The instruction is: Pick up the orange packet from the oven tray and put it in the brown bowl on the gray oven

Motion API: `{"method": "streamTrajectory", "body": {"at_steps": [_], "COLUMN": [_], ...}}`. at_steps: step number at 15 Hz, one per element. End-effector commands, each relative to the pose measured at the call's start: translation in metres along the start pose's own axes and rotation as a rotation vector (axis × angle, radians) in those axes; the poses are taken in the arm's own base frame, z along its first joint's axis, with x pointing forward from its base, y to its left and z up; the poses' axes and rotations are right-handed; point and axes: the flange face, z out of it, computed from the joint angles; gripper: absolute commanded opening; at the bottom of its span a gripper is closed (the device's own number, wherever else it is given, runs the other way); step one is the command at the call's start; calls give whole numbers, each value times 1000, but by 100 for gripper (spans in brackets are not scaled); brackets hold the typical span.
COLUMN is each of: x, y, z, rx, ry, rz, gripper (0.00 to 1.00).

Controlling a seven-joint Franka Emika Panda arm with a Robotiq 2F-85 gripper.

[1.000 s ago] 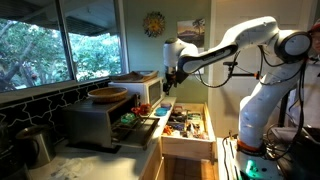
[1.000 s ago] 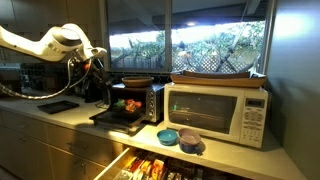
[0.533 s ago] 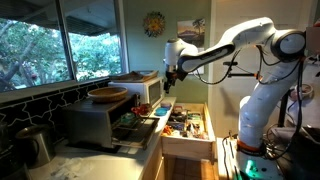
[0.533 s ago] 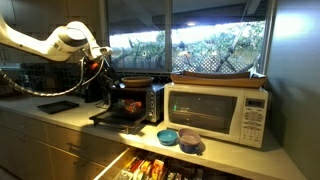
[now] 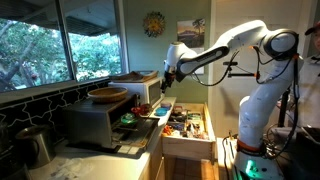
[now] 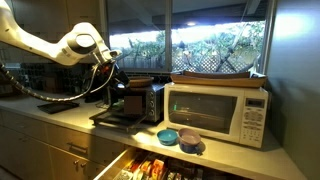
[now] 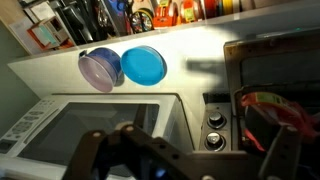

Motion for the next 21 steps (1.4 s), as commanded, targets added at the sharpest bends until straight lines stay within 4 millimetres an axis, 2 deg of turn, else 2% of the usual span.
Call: {"method": "streamTrajectory", "body": {"at_steps": [1,4,7,8,13,17,19,21], "x": [12,26,33,23,28,68,75,74], "y": [22,20,21,21,20,20,15,1], "z": [29,51,61,56,56,81,94,103], "rx": [125,256,329,282,285,250,271,340], "ry": [61,-57,-125,-85,-87,166,200,152], "rz": [-7,-37,-44,-34,-37,71,103,94], "gripper": [100,100,100,100,100,100,100,100]}}
